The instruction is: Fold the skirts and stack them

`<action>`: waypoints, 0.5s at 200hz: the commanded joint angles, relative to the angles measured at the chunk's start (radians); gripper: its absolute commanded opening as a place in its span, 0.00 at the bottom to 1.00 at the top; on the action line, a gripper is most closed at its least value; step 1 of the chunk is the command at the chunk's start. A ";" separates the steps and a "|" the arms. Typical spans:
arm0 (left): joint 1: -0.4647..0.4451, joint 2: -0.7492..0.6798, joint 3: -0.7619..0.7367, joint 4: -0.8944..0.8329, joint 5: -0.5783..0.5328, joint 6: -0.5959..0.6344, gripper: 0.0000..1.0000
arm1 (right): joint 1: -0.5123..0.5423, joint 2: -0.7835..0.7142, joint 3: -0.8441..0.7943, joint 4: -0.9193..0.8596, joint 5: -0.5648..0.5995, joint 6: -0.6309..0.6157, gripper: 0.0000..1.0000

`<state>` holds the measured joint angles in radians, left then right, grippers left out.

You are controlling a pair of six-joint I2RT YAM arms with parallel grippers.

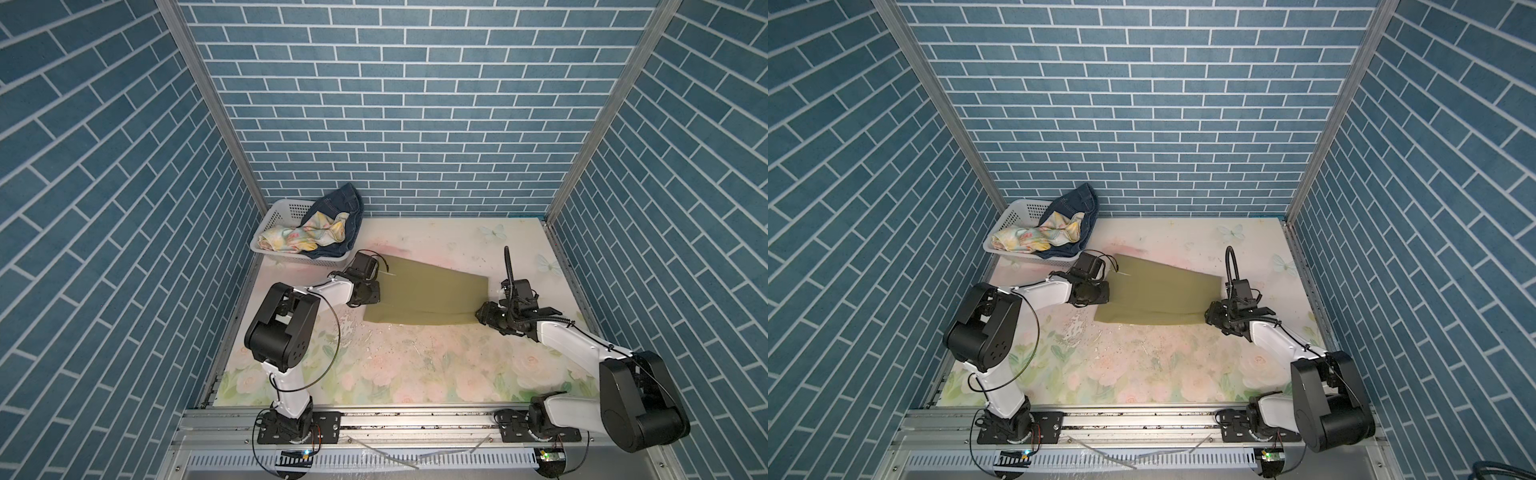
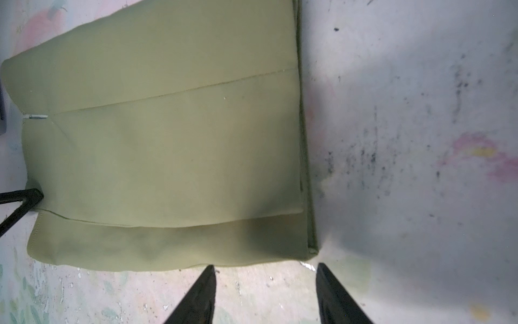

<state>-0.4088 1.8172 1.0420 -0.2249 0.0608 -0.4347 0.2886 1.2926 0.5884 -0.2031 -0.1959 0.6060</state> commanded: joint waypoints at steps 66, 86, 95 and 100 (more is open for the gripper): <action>0.007 -0.043 0.007 0.002 0.025 0.001 0.00 | 0.011 0.028 0.035 0.017 0.032 0.017 0.44; 0.006 -0.053 0.003 0.001 0.024 0.002 0.00 | 0.011 0.036 0.047 0.008 0.062 0.005 0.43; 0.006 -0.056 0.001 0.001 0.026 0.002 0.00 | 0.010 0.039 0.054 0.005 0.072 0.003 0.43; 0.007 -0.057 0.000 -0.001 0.028 0.001 0.00 | 0.009 0.041 0.060 0.001 0.082 -0.001 0.43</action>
<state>-0.4080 1.7897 1.0420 -0.2127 0.0807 -0.4366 0.2947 1.3224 0.5961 -0.1955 -0.1677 0.6056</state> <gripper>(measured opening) 0.054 0.431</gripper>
